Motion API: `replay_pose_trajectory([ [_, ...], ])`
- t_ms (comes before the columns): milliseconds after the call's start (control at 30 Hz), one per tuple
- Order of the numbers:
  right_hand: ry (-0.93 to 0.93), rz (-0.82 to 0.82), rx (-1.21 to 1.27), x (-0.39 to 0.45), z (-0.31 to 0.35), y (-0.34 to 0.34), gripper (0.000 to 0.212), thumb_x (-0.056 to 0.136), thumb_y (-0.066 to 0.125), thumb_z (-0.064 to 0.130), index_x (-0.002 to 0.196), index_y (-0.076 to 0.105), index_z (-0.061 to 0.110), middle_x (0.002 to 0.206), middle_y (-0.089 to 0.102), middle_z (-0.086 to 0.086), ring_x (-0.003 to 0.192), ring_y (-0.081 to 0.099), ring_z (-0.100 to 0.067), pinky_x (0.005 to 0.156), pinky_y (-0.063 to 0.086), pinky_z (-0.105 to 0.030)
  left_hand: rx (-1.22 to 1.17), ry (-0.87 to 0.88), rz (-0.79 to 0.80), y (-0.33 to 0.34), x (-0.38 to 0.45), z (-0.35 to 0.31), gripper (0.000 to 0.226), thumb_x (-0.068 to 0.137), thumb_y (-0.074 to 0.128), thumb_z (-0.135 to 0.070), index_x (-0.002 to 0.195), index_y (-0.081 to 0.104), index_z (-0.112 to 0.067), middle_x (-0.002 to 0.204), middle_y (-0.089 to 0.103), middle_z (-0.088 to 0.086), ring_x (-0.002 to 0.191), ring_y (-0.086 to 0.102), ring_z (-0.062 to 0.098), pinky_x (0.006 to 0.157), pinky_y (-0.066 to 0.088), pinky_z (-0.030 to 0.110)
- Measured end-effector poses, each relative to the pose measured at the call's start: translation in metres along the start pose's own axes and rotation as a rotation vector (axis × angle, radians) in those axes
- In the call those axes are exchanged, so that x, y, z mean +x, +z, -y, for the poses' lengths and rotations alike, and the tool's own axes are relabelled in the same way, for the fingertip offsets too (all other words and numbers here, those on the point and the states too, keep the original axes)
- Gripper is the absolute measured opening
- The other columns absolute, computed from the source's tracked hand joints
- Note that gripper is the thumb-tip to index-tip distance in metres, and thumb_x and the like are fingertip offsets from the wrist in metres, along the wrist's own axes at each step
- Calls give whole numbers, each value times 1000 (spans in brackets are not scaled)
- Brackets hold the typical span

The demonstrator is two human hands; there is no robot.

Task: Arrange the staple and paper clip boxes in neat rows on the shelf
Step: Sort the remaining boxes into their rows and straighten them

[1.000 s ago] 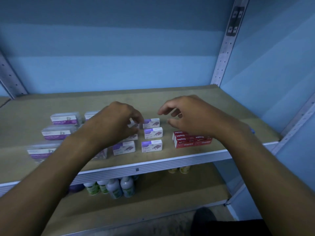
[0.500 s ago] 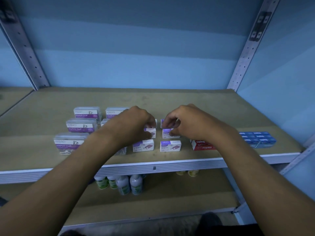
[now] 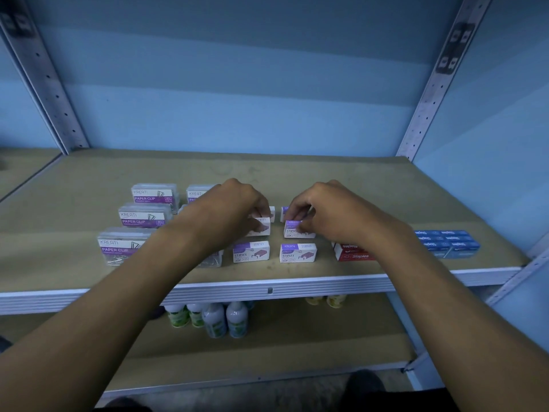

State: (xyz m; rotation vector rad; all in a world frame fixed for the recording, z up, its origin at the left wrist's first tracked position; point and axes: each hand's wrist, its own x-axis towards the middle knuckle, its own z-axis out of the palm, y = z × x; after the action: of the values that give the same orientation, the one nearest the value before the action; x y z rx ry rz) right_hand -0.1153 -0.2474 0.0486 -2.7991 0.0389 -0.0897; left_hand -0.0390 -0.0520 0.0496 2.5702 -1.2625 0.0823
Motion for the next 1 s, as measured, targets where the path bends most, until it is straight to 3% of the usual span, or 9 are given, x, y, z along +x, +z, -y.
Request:
replay_pose_trajectory([
  [133,-6,-13,28,-6,6,-7,22,83,77,13,98,79,28,89,75,13,78,64,8,75,53,-18,-7,11,-16,-10,-8,-2,23,85,73,-26,108,73,-28,104,73,-7,92,64,9,82,52,28],
  [400,-31,9,4,-16,19,-13,21,84,77,15,99,79,29,92,74,16,79,60,10,70,50,-17,4,36,24,-10,-14,-10,27,87,72,-25,114,72,-26,109,73,-7,85,60,7,81,52,26],
  [567,-25,68,-15,-19,23,-11,23,87,73,10,103,79,26,99,75,11,86,65,0,70,50,-15,19,14,76,-5,-15,-9,26,88,69,-23,115,71,-26,110,71,-6,87,61,7,77,45,20],
  [767,-19,111,-15,-19,24,-8,25,90,67,7,102,79,26,99,74,9,88,66,-3,72,49,-17,9,14,123,-3,-15,-8,27,91,64,-19,116,69,-27,115,68,-5,99,63,10,86,52,28],
  [1000,-16,131,-8,-19,22,-7,27,91,62,9,102,80,27,99,75,9,86,66,-2,75,52,-19,-20,19,150,-1,-16,-7,26,94,61,-18,117,69,-28,115,68,-6,100,62,9,86,49,24],
])
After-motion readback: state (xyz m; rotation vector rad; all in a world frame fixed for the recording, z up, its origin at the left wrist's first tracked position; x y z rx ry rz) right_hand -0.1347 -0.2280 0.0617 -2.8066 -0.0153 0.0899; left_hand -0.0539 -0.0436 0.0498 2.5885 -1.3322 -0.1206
